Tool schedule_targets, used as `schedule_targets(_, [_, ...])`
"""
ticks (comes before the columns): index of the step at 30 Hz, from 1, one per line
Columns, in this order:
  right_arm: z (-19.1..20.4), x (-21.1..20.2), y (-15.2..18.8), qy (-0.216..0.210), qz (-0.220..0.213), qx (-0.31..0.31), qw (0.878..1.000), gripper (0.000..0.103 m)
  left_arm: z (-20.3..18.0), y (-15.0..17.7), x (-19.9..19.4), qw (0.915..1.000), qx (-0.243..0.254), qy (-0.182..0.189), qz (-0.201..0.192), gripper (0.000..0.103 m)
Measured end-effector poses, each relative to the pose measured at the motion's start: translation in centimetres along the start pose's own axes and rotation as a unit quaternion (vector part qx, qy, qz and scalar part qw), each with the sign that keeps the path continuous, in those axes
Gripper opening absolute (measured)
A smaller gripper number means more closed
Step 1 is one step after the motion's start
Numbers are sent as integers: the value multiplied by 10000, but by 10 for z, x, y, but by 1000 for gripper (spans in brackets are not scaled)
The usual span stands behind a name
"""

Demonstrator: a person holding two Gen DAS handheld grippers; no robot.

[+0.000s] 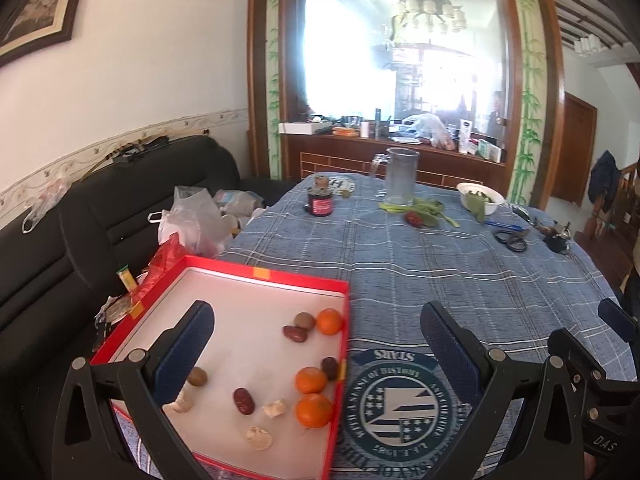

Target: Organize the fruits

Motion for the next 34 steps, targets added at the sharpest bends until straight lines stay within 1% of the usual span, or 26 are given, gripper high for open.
schedule_targets(6, [23,8,-2,-117,59,-197,9997,101,21,2,4,9997,-66,-219,-4,103])
schedule_targets(12, [53,20,-3,-363,155,-380,9985,101,43,4,0,9990,113,-426,-108,103])
schedule_targets(15, [70,28,-1,-472,245,-475,9975,102,58,3,-8,9975,183,-602,-323,103])
schedule_targets(18, [85,32,0,-509,283,-619,9964,102,75,0,-17,9958,185,-705,-553,103])
schedule_targets(23, [102,36,1,-599,324,-708,9952,102,95,-2,-29,9930,200,-840,-810,103])
schedule_targets(24, [105,37,2,-628,340,-706,9949,101,99,-2,-33,9925,174,-828,-881,103])
schedule_targets(27, [111,39,2,-758,378,-672,9941,102,96,-3,-42,9921,232,-575,-1093,103])
schedule_targets(29, [112,39,2,-802,385,-651,9939,102,91,-4,-51,9896,292,-549,-1295,103])
schedule_targets(32, [108,39,1,-755,369,-614,9946,102,74,-6,-62,9868,466,-342,-1511,103])
schedule_targets(34, [97,38,-1,-652,314,-509,9961,102,61,-8,-63,9857,562,-260,-1566,103])
Point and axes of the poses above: each gripper's, at about its wrist camera, not at the fingertips, and x roughly the way its jaws point, z to its left, y to its underside, the point moved 10 cm from there along x, roughly the way its jaws point, and after that the axes turned 12 degrees about z, right-handed, at the moved point
